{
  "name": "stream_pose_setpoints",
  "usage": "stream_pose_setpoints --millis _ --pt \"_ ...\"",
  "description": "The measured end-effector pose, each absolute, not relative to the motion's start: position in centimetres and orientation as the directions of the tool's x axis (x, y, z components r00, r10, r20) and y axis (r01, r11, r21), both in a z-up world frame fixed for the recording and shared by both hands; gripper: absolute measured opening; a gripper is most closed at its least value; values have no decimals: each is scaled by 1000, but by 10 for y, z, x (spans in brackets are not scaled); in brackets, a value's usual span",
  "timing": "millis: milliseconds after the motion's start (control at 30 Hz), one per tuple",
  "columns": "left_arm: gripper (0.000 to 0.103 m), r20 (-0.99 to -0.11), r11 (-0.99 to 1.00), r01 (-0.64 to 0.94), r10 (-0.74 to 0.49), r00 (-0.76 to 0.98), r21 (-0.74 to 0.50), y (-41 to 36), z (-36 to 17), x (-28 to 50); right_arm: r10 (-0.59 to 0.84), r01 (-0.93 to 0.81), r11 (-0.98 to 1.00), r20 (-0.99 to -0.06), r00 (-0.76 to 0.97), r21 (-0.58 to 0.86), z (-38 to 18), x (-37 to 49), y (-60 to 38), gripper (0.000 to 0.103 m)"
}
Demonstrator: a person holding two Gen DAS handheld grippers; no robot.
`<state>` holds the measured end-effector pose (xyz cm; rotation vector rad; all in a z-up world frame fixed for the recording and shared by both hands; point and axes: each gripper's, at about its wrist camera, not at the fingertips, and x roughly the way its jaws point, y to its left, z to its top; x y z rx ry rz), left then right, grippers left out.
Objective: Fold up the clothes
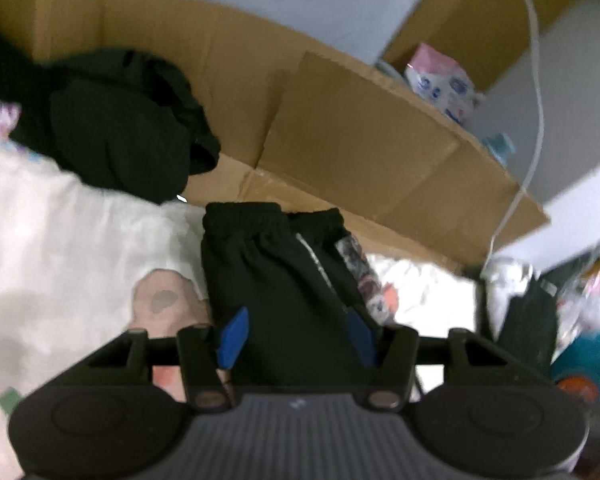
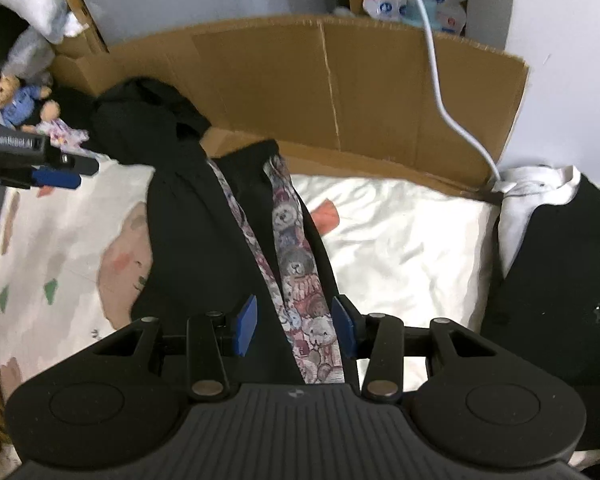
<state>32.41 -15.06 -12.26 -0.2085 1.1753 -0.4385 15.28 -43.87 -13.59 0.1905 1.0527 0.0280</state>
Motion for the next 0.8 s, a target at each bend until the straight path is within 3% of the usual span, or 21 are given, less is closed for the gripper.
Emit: stream_pose_setpoints --millis 167,233,600,800 --pt "57 -844 899 209 -434 315 -385 -167 -147 342 110 29 989 -870 481 142 -159 164 -436 46" --pt "50 -840 893 202 -448 305 -403 -175 -157 348 117 24 989 -880 461 143 -168 168 -439 46" --pt "50 -837 885 141 -465 288 -443 -217 -203 365 152 -7 986 -884 441 167 -201 177 -443 46" --pt "43 -835 889 106 -456 309 -446 -229 -219 371 180 -36 982 -872 455 184 -210 181 -441 46"
